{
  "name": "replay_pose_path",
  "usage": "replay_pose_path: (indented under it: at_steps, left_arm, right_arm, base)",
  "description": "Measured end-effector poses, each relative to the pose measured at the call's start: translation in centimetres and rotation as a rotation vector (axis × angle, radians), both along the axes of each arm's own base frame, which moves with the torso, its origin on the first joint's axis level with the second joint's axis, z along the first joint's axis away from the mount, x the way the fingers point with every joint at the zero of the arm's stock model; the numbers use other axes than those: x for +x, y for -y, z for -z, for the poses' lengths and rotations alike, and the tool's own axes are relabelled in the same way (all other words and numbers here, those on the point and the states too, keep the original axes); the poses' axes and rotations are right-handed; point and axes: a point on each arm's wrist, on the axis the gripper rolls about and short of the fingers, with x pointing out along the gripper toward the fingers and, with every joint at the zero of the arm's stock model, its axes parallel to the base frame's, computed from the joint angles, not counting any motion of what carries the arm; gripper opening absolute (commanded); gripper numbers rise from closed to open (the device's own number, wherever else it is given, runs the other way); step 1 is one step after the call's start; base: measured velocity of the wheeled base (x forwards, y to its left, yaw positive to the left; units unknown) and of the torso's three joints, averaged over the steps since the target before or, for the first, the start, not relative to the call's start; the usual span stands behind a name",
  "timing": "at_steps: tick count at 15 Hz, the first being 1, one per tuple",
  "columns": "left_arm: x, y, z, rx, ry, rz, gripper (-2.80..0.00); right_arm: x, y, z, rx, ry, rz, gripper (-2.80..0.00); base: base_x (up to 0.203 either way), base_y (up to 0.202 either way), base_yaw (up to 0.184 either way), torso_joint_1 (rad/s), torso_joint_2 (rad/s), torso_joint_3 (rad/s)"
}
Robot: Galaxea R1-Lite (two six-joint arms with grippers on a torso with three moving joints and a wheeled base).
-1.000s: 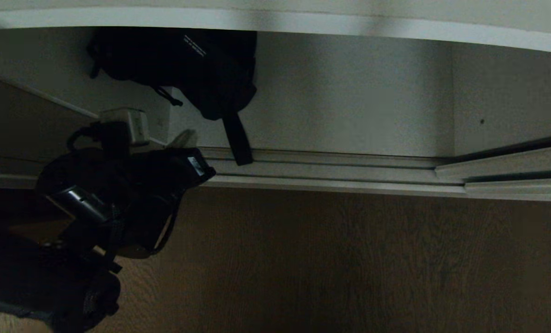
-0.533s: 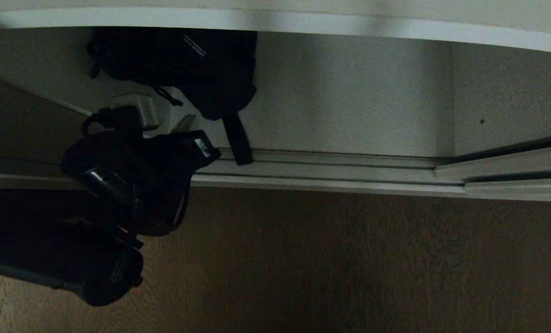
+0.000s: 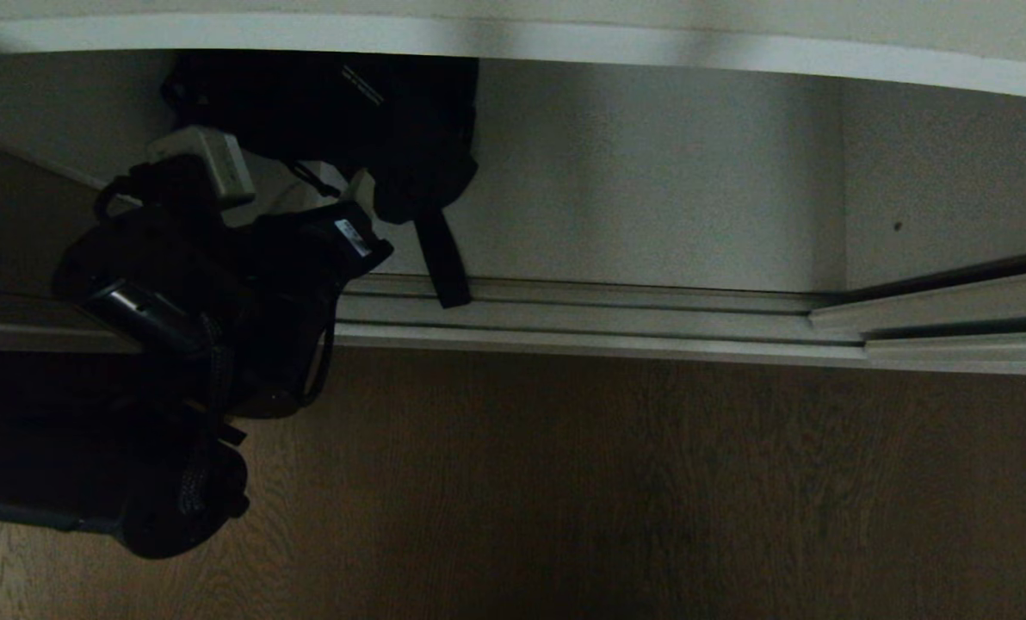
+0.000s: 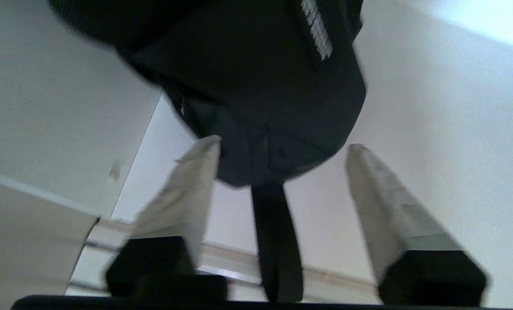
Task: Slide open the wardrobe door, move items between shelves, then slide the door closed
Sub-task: Place the basket on the higher shelf
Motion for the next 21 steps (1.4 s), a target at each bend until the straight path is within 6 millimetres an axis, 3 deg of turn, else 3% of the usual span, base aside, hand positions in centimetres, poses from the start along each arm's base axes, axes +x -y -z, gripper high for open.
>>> replay_pose_path:
  at_steps: [9,17,21]
  left_arm:
    - [3.5,1.9,1.4,-0.013,-0.003,-0.006,0.0]
    - [5.1,2.6,1.8,-0.015,0.007,-0.009,0.0]
    - [6.1,3.1,3.3,-0.005,-0.028,-0.019,0.0]
  right_arm:
    - [0.0,0.0,0.0,0.0,0.0,0.0,-2.8]
    - [0.0,0.0,0.0,0.0,0.0,0.0,-2.8]
    - [0.0,0.0,0.0,0.0,0.0,0.001,-2.8]
  base:
    - [0.0,0.0,0.0,0.0,0.0,0.0]
    - [0.0,0.0,0.0,0.0,0.0,0.0]
    - [0.0,0.0,0.0,0.0,0.0,0.0]
